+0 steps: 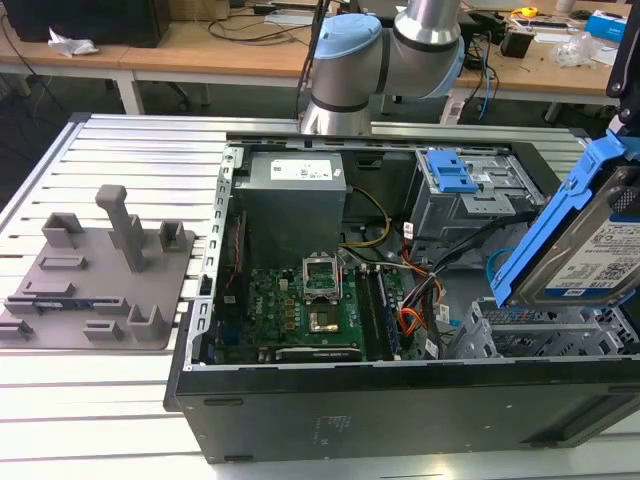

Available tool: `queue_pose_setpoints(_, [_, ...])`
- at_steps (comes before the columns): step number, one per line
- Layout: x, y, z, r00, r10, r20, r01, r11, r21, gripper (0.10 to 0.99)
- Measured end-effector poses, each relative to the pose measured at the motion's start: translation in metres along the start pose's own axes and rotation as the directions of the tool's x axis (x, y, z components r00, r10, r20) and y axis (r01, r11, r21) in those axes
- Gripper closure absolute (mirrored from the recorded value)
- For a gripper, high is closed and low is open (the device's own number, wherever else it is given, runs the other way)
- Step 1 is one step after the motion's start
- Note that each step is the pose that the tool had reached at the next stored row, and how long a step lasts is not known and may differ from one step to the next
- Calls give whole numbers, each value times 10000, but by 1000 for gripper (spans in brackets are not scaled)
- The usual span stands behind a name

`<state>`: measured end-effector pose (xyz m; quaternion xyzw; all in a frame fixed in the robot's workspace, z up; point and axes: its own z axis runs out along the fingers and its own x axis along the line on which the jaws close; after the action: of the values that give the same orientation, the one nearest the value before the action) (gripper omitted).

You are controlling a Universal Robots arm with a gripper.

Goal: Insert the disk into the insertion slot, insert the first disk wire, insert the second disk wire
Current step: 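Insert the disk into the insertion slot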

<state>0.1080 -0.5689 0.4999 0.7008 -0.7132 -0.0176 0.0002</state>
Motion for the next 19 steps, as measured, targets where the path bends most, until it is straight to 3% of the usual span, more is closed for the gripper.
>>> queue_pose_setpoints(3, [1, 5, 0, 9997, -11, 254, 8, 9999, 104, 722])
queue_pose_setpoints(5, [3, 11, 1, 9994, -13, 334, 9, 9999, 119, 722])
queue_pose_setpoints(14, [-4, 8, 10, 9994, -14, 351, 10, 9999, 126, 722])
queue_pose_setpoints(19, [-6, -77, 23, 9994, -14, 350, 9, 9999, 127, 722])
